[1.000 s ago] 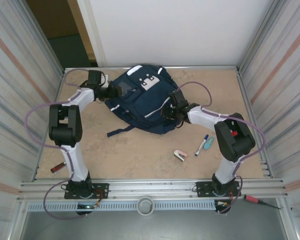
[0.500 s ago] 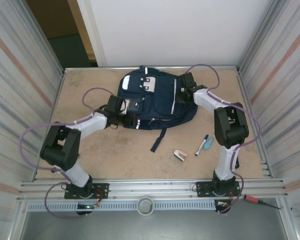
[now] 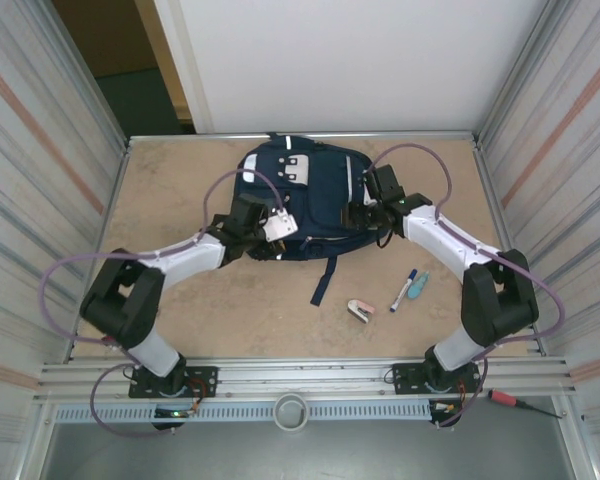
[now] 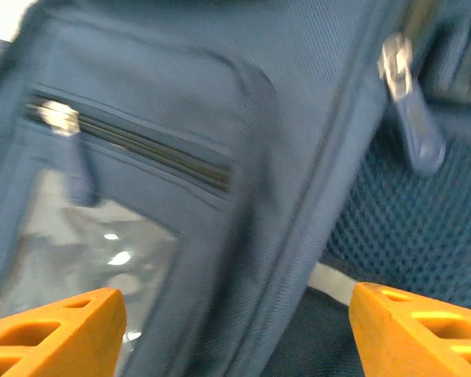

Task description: Pack books, pencil case, and school supplies into a backpack

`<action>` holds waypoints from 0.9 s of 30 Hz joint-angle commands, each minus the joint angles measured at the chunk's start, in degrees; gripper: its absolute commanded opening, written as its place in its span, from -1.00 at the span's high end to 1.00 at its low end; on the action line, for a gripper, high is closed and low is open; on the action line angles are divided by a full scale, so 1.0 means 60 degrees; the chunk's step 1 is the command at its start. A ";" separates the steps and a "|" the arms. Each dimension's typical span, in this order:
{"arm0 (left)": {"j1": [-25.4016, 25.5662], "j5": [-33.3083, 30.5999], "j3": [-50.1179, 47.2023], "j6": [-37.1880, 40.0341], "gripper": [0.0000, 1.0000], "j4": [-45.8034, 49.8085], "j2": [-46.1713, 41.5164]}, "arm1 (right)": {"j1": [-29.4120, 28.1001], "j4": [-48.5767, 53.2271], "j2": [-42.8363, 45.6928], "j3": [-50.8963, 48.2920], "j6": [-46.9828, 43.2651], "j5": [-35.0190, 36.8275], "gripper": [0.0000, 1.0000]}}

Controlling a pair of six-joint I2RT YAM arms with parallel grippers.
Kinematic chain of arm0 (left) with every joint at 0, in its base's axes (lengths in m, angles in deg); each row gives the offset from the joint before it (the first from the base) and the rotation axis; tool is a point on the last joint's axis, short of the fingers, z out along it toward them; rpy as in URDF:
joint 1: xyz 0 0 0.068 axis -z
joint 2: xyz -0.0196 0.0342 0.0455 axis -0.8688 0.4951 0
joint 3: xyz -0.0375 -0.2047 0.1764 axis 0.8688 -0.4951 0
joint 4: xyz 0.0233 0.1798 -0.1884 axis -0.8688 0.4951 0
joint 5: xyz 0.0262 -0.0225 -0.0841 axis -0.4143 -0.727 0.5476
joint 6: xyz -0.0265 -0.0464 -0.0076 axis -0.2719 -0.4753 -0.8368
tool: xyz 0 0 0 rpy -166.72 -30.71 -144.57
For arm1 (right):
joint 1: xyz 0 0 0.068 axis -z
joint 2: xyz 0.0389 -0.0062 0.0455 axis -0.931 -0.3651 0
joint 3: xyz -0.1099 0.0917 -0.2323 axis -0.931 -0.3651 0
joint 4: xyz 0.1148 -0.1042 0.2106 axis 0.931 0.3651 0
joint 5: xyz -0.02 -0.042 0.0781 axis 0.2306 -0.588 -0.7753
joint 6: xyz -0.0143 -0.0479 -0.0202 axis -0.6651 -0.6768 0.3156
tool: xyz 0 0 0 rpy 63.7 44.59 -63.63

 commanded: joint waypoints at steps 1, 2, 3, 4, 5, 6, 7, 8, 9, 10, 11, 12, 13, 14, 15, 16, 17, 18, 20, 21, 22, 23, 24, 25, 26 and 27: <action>-0.0139 -0.0160 0.0641 0.2182 -0.33 -0.0137 0.0655 | -0.0092 0.0148 0.0470 -0.0610 0.0630 -0.0924 -0.24; -0.0139 -0.0253 0.0759 0.2176 -0.18 -0.0121 0.0865 | -0.0290 0.0044 0.0615 -0.0763 0.0703 -0.1042 -0.23; -0.0132 -0.0294 0.0822 0.2135 -0.02 -0.0104 0.0992 | -0.0497 -0.0050 0.0722 -0.0896 0.0745 -0.0978 -0.23; -0.0124 -0.0270 0.0854 0.2037 0.17 -0.0034 0.1050 | -0.0782 -0.0278 0.0877 -0.1105 0.0820 -0.0881 -0.23; -0.0110 -0.0168 0.0861 0.1924 0.38 0.0081 0.1033 | -0.1061 -0.0647 0.1005 -0.1346 0.0941 -0.0839 -0.23; -0.0110 -0.0005 0.0847 0.1767 0.55 0.0179 0.0969 | -0.1300 -0.1088 0.1081 -0.1556 0.1067 -0.0875 -0.23; -0.0113 0.0253 0.0861 0.1555 0.67 0.0358 0.0870 | -0.1589 -0.1529 0.1114 -0.1757 0.1168 -0.0794 -0.22; -0.0110 0.0511 0.0889 0.1405 0.76 0.0565 0.0768 | -0.1923 -0.1890 0.1087 -0.1882 0.1273 -0.0510 -0.22; -0.0110 0.0760 0.0920 0.1279 0.85 0.0772 0.0676 | -0.2186 -0.2192 0.1009 -0.1923 0.1322 -0.0271 -0.21; -0.0111 0.0948 0.0993 0.1077 0.97 0.1003 0.0580 | -0.2506 -0.2450 0.0877 -0.1925 0.1389 0.0111 -0.21; -0.0131 0.1117 0.1104 0.0892 1.00 0.1325 0.0493 | -0.2788 -0.2629 0.0701 -0.1864 0.1486 0.0529 -0.20; -0.0160 0.1281 0.1223 0.0764 1.00 0.1609 0.0440 | -0.3024 -0.2738 0.0550 -0.1780 0.1580 0.0852 -0.20; -0.0207 0.1500 0.1350 0.0616 1.00 0.1890 0.0380 | -0.3281 -0.2879 0.0394 -0.1686 0.1660 0.1194 -0.20; -0.0260 0.1702 0.1445 0.0533 1.00 0.2071 0.0339 | -0.3510 -0.3013 0.0293 -0.1629 0.1675 0.1475 -0.20; -0.0312 0.1900 0.1542 0.0450 1.00 0.2249 0.0288 | -0.3767 -0.3227 0.0188 -0.1619 0.1657 0.1884 -0.21; -0.0368 0.2083 0.1636 0.0368 1.00 0.2409 0.0255 | -0.3976 -0.3445 0.0087 -0.1640 0.1653 0.2288 -0.21; -0.0421 0.2286 0.1738 0.0307 1.00 0.2544 0.0243 | -0.4104 -0.3621 0.0003 -0.1675 0.1675 0.2561 -0.21; -0.0493 0.2587 0.1878 0.0240 1.00 0.2729 0.0251 | -0.4209 -0.3752 -0.0097 -0.1693 0.1765 0.2838 -0.20; -0.0617 0.3093 0.2160 0.0128 1.00 0.3126 0.0281 | -0.4349 -0.3836 -0.0291 -0.1639 0.1902 0.3468 -0.18; -0.0664 0.3307 0.2264 0.0054 1.00 0.3255 0.0301 | -0.4404 -0.3799 -0.0413 -0.1550 0.1917 0.3710 -0.18; -0.0694 0.3444 0.2365 0.0023 1.00 0.3327 0.0331 | -0.4430 -0.3680 -0.0539 -0.1415 0.1957 0.3963 -0.18; -0.0710 0.3527 0.2418 0.0015 1.00 0.3370 0.0341 | -0.4457 -0.3602 -0.0662 -0.1300 0.1982 0.4104 -0.18; -0.0710 0.3605 0.2453 0.0015 1.00 0.3403 0.0356 | -0.4493 -0.3550 -0.0785 -0.1207 0.2053 0.4286 -0.18; -0.0720 0.3693 0.2475 0.0015 1.00 0.3404 0.0369 | -0.4537 -0.3562 -0.0897 -0.1148 0.2089 0.4464 -0.18; -0.0725 0.3733 0.2481 0.0015 1.00 0.3404 0.0385 | -0.4558 -0.3562 -0.1014 -0.1082 0.2100 0.4635 -0.17; -0.0724 0.3797 0.2484 0.0022 1.00 0.3404 0.0400 | -0.4589 -0.3477 -0.1154 -0.0963 0.2107 0.4868 -0.17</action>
